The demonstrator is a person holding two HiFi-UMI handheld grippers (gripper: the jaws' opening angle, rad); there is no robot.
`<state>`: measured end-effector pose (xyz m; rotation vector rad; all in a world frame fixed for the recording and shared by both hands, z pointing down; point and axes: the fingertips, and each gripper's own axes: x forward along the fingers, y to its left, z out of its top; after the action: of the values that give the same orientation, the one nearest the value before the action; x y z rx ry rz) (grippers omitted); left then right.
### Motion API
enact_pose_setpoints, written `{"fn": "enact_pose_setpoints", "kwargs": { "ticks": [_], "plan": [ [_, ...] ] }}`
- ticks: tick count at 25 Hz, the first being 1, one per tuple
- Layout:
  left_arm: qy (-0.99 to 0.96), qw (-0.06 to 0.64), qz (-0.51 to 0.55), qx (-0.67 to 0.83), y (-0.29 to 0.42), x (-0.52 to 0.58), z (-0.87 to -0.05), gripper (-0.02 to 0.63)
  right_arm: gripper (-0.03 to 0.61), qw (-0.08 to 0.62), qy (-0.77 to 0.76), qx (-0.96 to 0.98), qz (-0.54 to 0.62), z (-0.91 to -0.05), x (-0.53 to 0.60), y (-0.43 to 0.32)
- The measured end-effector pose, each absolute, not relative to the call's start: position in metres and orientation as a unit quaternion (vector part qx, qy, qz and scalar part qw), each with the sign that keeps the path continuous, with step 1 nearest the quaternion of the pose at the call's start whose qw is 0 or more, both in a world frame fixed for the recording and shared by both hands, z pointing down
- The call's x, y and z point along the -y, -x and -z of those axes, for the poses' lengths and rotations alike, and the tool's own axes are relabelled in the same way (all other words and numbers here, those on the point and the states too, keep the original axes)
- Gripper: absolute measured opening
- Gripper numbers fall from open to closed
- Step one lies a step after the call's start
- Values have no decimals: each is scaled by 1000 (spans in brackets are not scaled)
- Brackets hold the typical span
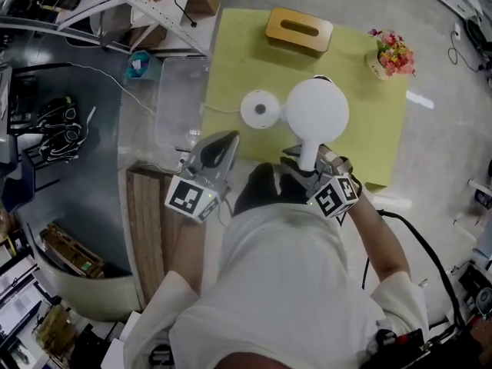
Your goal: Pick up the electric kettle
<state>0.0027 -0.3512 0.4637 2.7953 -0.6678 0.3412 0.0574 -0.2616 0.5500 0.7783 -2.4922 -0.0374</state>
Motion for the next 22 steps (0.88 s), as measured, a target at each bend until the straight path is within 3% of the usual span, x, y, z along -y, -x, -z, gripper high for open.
{"fn": "enact_pose_setpoints", "kwargs": {
  "ticks": [22],
  "plan": [
    [-973, 121, -134, 142, -91, 344, -480, 4, 74, 276, -389, 879, -16, -569, 249, -146]
  ]
}}
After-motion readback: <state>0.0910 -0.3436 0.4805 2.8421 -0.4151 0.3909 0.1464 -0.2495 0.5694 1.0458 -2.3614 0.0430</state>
